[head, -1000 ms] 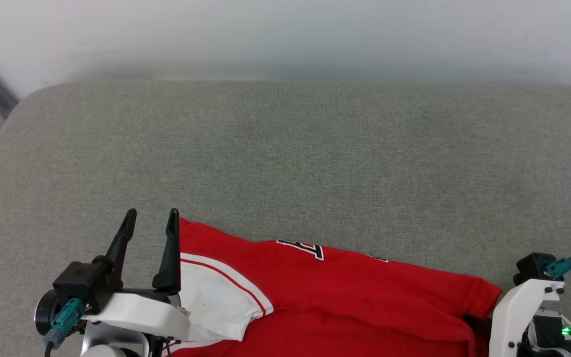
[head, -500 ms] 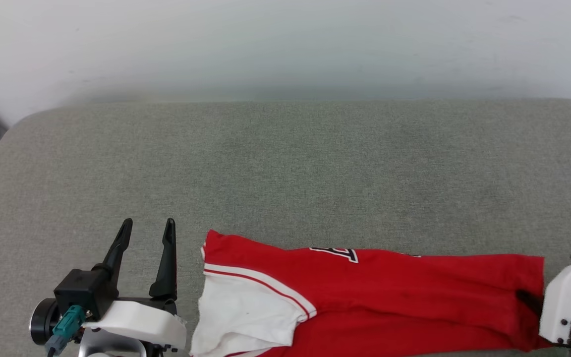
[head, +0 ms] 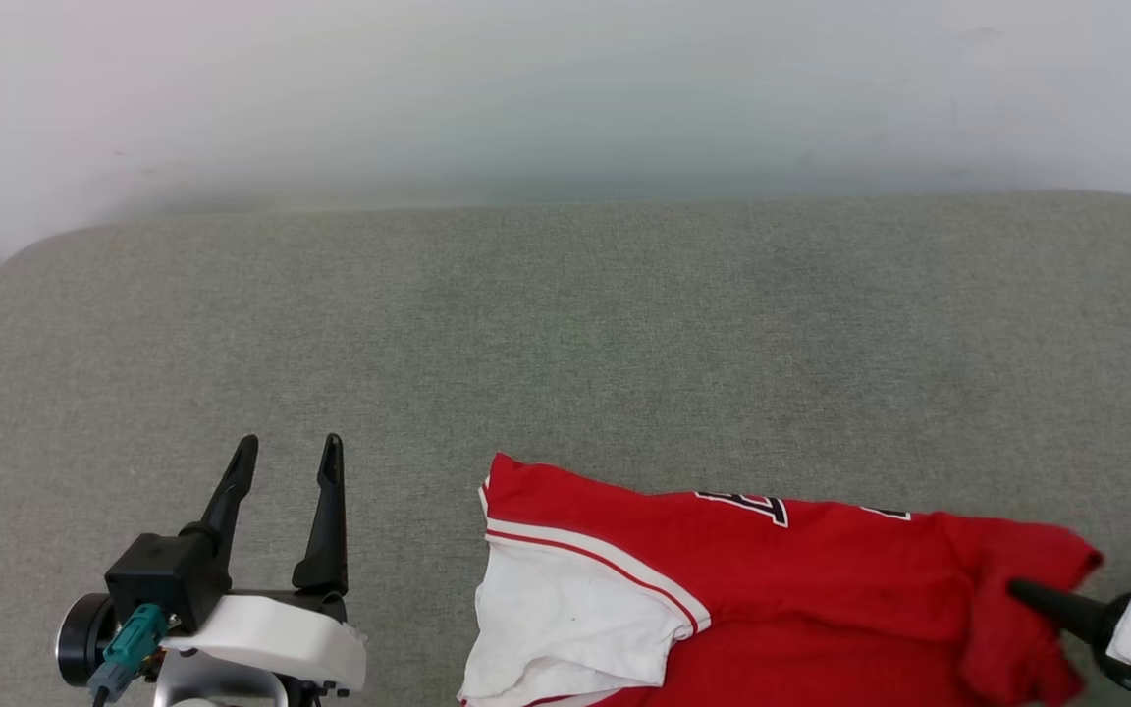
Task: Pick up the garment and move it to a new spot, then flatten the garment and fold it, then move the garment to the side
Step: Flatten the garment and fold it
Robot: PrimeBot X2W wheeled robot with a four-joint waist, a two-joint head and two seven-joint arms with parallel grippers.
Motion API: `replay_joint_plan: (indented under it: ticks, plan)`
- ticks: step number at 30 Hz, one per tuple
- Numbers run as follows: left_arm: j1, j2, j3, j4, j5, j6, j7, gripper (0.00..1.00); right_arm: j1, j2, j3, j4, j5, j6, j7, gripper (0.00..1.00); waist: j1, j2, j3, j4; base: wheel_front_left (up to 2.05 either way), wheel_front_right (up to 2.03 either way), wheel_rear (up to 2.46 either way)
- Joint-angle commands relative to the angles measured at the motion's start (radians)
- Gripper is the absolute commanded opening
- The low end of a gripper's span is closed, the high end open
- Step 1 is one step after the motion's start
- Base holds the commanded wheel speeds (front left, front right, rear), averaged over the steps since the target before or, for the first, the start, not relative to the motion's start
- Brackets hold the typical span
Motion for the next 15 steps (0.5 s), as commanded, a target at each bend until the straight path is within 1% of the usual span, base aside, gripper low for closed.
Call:
replay_joint_plan:
  ticks: [1, 4, 6, 7, 8, 9, 11, 15]
  plan:
    - [0.0, 0.001, -0.001, 0.002, -0.002, 0.0, 0.0, 1.0, -0.017, 0.011, -0.008, -0.016, 0.039, 0.0, 0.032, 0.0, 0.0, -0.0001, -0.003, 0.002, 0.0, 0.0, 0.0]
    - [-0.006, -0.002, -0.006, 0.0, -0.001, -0.003, 0.0, 1.0, -0.03, 0.046, -0.012, -0.017, 0.165, 0.0, 0.108, 0.0, 0.0, -0.0001, -0.009, 0.009, 0.0, 0.0, 0.0]
    - [-0.012, -0.001, -0.009, -0.003, 0.002, -0.009, -0.001, 1.0, -0.039, 0.052, -0.003, -0.003, 0.242, 0.0, 0.136, 0.0, 0.0, -0.0001, -0.011, 0.017, 0.0, 0.0, 0.0]
    - [-0.015, 0.0, -0.011, -0.003, 0.002, -0.011, -0.001, 1.0, -0.041, 0.053, 0.014, 0.02, 0.3, 0.0, 0.138, 0.0, 0.0, -0.0001, -0.011, 0.022, 0.0, 0.0, 0.0]
    - [-0.018, 0.0, -0.013, -0.002, 0.003, -0.013, 0.0, 1.0, -0.041, 0.055, 0.036, 0.044, 0.352, 0.0, 0.13, 0.0, 0.0, -0.0001, -0.011, 0.029, 0.0, 0.0, 0.0]
    - [-0.018, 0.0, -0.013, -0.002, 0.003, -0.013, 0.0, 1.0, -0.041, 0.055, 0.036, 0.044, 0.352, 0.0, 0.13, 0.0, 0.0, -0.0001, -0.011, 0.029, 0.0, 0.0, 0.0]
    - [-0.025, -0.002, -0.017, -0.001, 0.005, -0.018, 0.003, 1.0, -0.041, 0.054, 0.093, 0.085, 0.43, 0.0, 0.106, 0.0, 0.0, -0.0001, -0.01, 0.042, 0.0, 0.0, 0.0]
    - [-0.043, -0.007, -0.03, 0.002, 0.008, -0.027, 0.007, 1.0, -0.057, 0.053, 0.23, 0.15, 0.532, 0.0, 0.032, 0.0, 0.0, -0.0001, -0.002, 0.073, 0.0, 0.0, 0.0]
